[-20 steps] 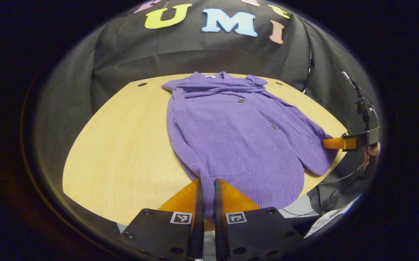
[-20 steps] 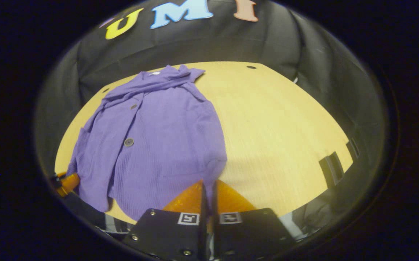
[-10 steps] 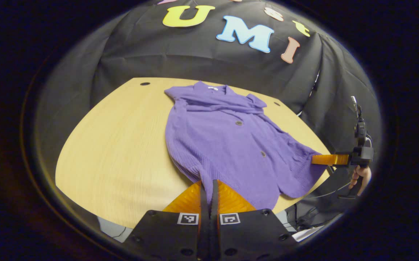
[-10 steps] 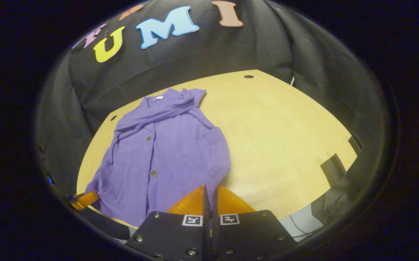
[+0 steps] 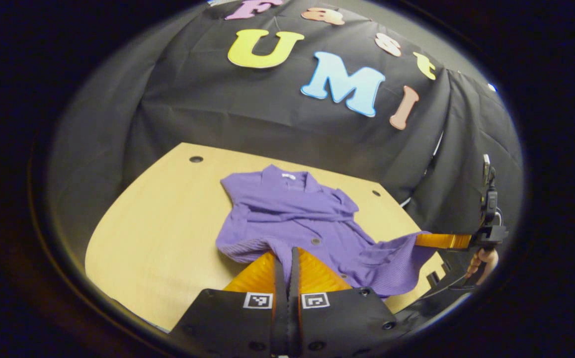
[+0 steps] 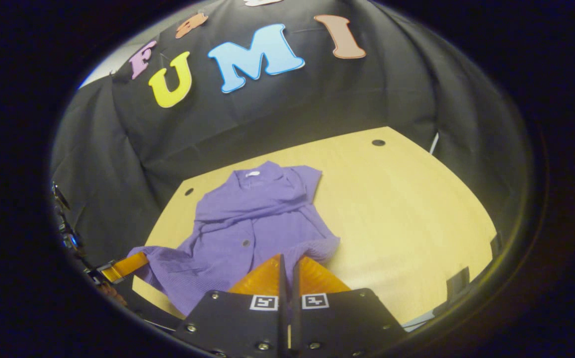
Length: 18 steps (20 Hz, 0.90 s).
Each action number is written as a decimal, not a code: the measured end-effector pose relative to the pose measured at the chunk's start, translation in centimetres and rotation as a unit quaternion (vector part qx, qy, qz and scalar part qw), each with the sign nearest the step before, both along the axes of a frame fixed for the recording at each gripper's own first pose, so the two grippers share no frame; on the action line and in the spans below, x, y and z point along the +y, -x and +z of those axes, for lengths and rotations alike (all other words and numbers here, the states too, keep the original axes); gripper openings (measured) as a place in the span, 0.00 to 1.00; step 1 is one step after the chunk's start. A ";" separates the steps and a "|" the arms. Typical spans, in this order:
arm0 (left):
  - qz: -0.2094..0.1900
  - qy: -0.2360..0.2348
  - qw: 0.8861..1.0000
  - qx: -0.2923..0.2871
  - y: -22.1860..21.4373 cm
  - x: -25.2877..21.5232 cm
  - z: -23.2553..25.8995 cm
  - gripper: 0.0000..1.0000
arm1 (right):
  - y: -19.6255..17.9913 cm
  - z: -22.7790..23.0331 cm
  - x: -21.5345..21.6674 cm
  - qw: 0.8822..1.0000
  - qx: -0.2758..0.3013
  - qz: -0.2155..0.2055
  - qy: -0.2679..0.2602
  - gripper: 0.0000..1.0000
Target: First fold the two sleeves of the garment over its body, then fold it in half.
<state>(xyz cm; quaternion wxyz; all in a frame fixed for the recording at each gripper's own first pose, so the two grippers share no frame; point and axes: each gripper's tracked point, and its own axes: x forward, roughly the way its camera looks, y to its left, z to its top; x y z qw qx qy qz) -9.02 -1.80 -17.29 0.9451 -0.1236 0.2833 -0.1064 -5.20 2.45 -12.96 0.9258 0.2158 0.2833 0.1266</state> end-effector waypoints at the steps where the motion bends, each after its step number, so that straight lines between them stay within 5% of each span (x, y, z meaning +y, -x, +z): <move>1: 0.008 -0.003 1.000 -0.009 -1.5 0.2 0.9 0.07 | -1.4 1.1 0.0 1.000 -0.009 0.007 -0.008 0.03; 8: 0.058 -0.014 0.997 -0.040 -12.6 -0.9 3.5 0.07 | -11.2 5.4 -0.1 0.995 -0.037 0.050 -0.078 0.03; 18: 0.039 -0.053 0.996 -0.067 -28.3 -1.5 3.6 0.07 | -24.2 6.2 -1.9 0.997 -0.042 0.022 -0.064 0.03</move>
